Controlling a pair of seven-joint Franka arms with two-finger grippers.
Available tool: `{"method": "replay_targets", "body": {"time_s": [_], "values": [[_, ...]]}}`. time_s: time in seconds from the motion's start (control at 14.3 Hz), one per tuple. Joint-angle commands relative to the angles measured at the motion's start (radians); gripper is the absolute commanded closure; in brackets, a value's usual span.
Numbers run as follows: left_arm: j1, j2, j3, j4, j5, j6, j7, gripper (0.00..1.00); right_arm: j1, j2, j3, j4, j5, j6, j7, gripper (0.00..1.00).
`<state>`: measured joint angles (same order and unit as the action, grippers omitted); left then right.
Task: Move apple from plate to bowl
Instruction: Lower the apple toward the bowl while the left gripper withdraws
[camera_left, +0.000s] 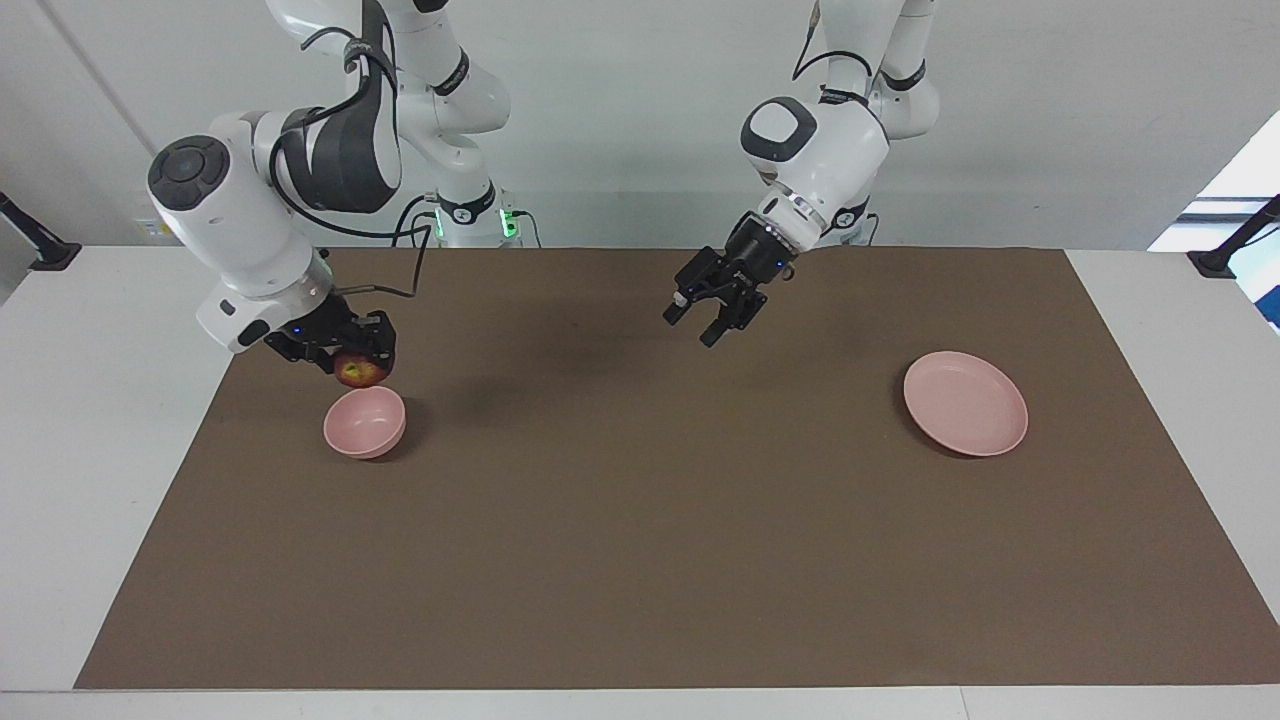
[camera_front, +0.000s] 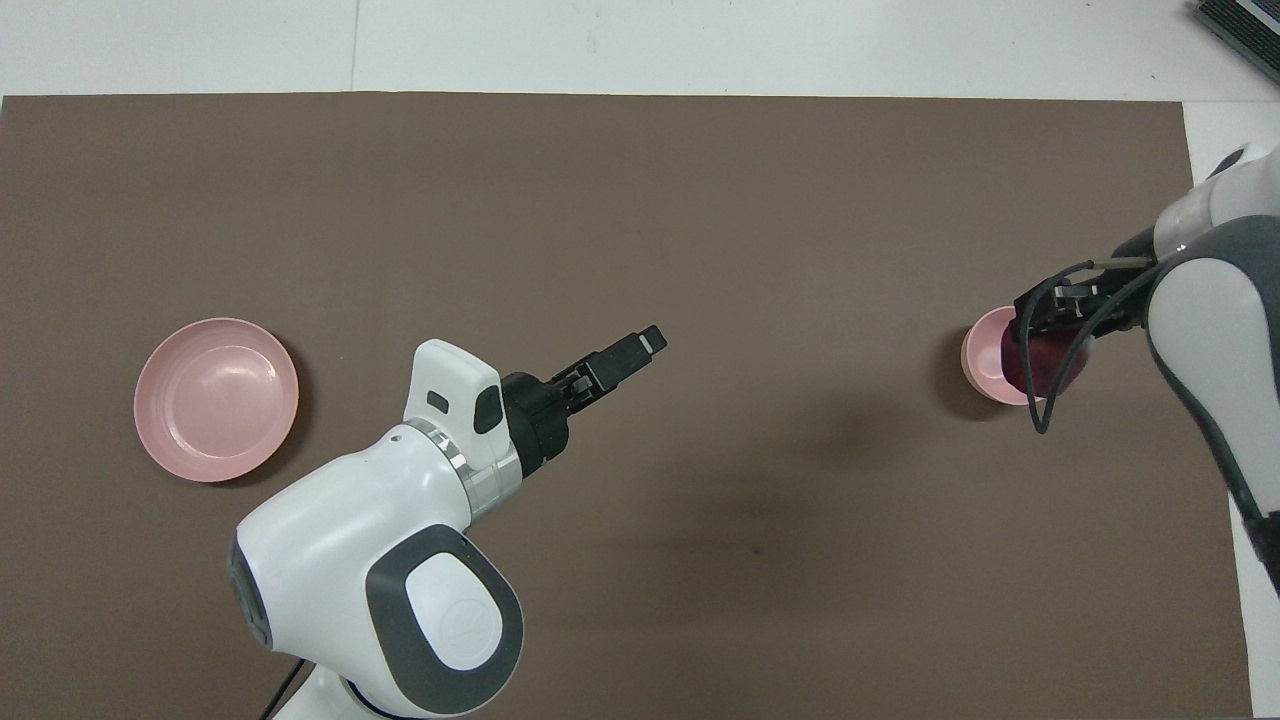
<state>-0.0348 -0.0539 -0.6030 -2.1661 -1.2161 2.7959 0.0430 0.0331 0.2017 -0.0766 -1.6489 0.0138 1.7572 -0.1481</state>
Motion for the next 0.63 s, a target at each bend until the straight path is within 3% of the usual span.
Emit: {"method": "replay_targets", "body": {"time_s": [0.0,0.42,0.56], "values": [[-0.008,-0.034,0.06,-0.029,0.067,-0.081,0.006,0.0,-0.009,0.016,0.005,-0.017,-0.04,0.051,-0.073,1.0],[-0.004,-0.032,0.225,-0.035,0.321,-0.267,0.005,0.0,-0.032,0.039,0.006,-0.091,-0.049,0.162,-0.097,1.0],[-0.004,-0.027,0.299,-0.023,0.494,-0.37,0.006,0.0,-0.053,0.044,0.006,-0.115,-0.049,0.174,-0.14,1.0]]}}
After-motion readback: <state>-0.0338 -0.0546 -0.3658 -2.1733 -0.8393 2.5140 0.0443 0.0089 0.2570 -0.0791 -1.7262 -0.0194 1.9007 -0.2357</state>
